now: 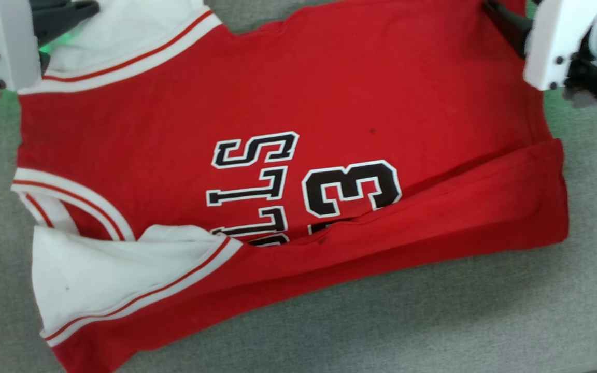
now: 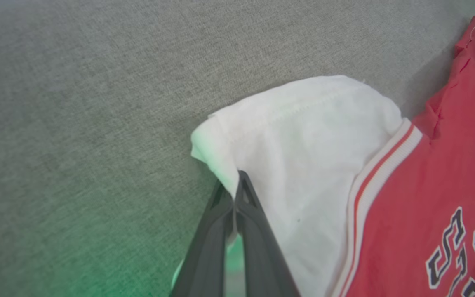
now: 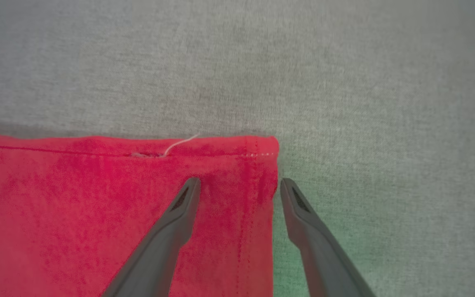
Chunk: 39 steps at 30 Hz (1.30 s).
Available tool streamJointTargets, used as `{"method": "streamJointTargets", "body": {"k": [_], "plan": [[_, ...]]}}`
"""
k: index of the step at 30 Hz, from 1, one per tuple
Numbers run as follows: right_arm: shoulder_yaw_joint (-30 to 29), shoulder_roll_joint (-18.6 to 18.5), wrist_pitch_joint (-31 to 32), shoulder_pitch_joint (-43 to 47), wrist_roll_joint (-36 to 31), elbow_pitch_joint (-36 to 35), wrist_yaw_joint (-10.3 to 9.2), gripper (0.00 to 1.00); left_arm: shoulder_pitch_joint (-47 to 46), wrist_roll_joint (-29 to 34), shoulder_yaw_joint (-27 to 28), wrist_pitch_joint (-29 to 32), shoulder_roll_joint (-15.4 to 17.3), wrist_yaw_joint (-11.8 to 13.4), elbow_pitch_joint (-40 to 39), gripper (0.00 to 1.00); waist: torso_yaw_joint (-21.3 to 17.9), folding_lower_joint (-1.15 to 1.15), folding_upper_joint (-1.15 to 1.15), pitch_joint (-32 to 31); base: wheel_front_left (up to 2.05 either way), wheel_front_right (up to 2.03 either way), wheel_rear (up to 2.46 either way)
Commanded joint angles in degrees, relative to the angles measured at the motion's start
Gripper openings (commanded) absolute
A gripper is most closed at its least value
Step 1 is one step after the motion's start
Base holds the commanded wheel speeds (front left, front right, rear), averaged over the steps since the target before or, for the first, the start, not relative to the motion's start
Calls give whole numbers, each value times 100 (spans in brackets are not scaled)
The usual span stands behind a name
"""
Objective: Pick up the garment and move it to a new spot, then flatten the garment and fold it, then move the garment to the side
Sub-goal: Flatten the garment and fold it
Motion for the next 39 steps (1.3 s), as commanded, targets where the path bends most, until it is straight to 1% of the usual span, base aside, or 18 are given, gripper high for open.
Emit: {"method": "streamJointTargets", "body": {"k": [1,6,10,11,12,13,14,17,21,26,29,32,35,39], "plan": [[-111,-37,174,-53,69,5,-5,100,7,-22,-93,15,-11,11,-9,0,65,0,0,29,0,0,0],[-345,-98,630,-53,55,31,-5,100,-92,-98,-178,-52,-57,11,-129,0,155,0,0,103,0,0,0],[-258,-91,762,-7,3,97,-5,100,-188,-146,-233,-90,-128,11,-186,0,226,0,0,160,0,0,0],[-242,-82,732,-11,6,93,-4,74,-212,-151,-245,-107,-148,11,-200,0,244,0,0,168,0,0,0],[-266,-66,698,-15,16,89,-3,43,-234,-161,-261,-123,-171,11,-216,0,262,0,0,171,0,0,0],[-265,-56,649,-12,31,79,-2,19,-243,-180,-269,-163,-193,10,-234,0,279,0,0,171,0,0,0],[-264,-65,601,-6,28,72,-1,0,-247,-192,-276,-190,-213,10,-243,0,298,0,0,163,0,0,0],[-207,-171,424,19,-12,54,-2,0,-192,-305,-270,-361,-254,10,-283,0,369,0,0,93,0,0,0],[-33,-327,156,141,83,-54,-2,0,-32,-482,-179,-796,-281,10,-411,0,488,0,0,-77,0,0,0],[219,-709,-221,441,399,-386,-3,0,203,-452,-163,-1418,-252,10,-819,0,699,0,0,-369,0,0,0],[268,-929,-375,726,611,-622,-3,0,388,-456,-171,-1782,-161,10,-1127,0,820,0,0,-577,0,0,0],[364,-1238,-467,1034,815,-866,-2,0,589,-432,-201,-2146,-34,10,-1528,0,939,0,0,-786,0,0,0],[411,-1502,-525,1415,1075,-1118,-2,0,856,-340,-261,-2555,167,10,-2022,0,1032,0,0,-972,0,0,0],[320,-1798,-579,1977,1342,-1524,-3,0,1276,-149,-369,-3049,484,10,-2627,0,1132,0,0,-1119,0,0,0]]}}
